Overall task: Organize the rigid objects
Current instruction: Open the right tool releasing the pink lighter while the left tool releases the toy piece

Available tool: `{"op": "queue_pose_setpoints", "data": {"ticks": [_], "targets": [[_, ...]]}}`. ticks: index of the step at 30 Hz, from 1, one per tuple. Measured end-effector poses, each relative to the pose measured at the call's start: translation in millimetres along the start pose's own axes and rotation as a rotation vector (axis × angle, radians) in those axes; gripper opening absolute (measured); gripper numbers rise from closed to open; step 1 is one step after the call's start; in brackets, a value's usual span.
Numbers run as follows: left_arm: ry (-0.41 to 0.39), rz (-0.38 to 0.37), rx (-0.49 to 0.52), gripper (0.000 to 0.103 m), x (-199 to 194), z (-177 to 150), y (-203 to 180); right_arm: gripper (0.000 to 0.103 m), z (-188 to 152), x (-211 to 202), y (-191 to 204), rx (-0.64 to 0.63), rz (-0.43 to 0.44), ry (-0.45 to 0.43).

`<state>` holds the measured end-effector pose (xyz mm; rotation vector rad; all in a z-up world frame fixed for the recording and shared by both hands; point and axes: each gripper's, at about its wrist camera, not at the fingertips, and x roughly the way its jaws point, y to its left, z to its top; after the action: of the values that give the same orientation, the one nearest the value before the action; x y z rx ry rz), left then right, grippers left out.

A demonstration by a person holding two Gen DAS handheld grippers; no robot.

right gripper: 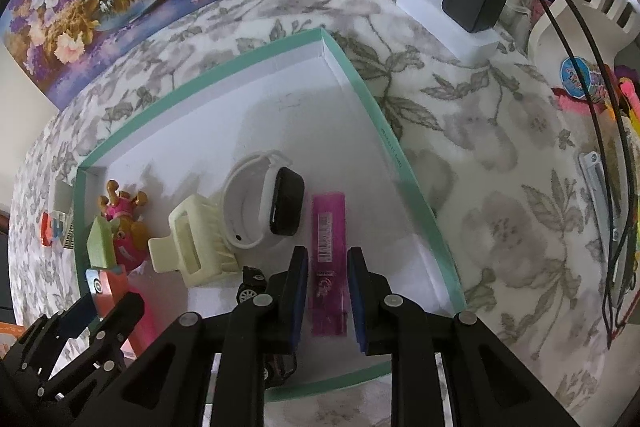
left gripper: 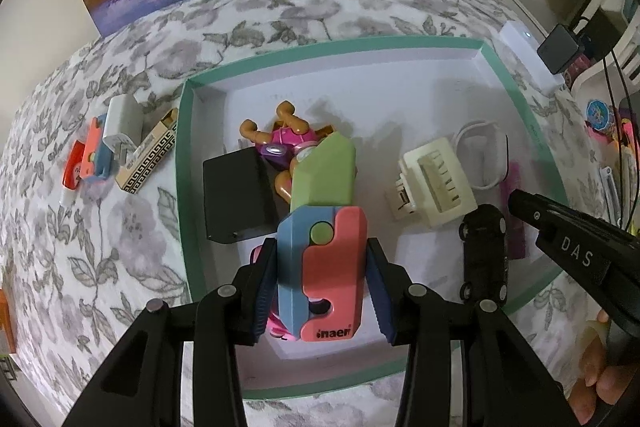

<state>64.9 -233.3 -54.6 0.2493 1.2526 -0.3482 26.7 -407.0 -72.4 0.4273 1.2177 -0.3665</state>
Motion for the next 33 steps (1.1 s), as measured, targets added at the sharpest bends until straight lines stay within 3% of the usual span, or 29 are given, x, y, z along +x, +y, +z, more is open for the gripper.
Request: {"op": "queue_pose_setpoints", "data": {"ticks": [8,10,20,23,33], "targets": [[0.0,-0.021,-0.008,0.045,-8,3,2,0.039,-2,-7,3,-0.007,0.002,-0.02],[-0.016,-0.032,-0.013,0.046,-14,4,3,0.047,-1,-13,5,-0.011,0.01,-0.04],[-0.104,-0.029,-0.108,0.046,-43,10,33,0.047,0,-47,16,-0.028,0.052,-0.129],[-0.11,-0.012,-0.153,0.052,-44,12,48,0.047,0,-48,21,-0.04,0.054,-0.129],[-0.105,0.08,-0.264,0.052,-40,13,95,0.049,-4,-37,46,-0.094,0.084,-0.105]]}}
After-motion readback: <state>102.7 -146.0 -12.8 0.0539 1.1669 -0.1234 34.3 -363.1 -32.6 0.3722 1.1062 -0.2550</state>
